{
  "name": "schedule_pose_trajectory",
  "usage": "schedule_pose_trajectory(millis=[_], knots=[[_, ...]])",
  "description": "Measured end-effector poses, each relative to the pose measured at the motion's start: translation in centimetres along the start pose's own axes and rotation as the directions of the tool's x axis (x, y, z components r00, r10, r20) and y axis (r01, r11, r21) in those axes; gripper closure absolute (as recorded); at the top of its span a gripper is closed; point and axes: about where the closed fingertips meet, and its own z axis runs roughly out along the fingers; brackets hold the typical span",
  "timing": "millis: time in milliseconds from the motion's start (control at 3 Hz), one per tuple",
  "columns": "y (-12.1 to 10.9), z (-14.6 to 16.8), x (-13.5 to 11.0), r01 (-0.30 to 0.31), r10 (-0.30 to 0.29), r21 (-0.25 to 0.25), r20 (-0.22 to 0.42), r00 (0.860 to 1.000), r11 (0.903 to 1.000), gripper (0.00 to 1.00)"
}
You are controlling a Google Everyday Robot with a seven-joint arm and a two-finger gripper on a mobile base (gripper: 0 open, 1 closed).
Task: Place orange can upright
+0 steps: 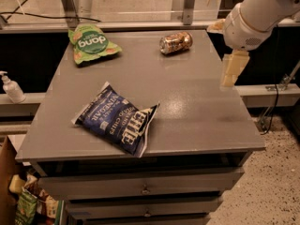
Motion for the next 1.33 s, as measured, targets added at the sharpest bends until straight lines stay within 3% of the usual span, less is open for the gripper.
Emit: schedule_pose_trajectory(millis=[667,1333], knots=[[0.0,0.1,0.1,0.002,-0.002,0.000,0.016,1.000,1.0000,0.00],[-4.2,3.0,0.1,0.038,-0.040,0.064,0.045,0.998,0.9973,0.00]])
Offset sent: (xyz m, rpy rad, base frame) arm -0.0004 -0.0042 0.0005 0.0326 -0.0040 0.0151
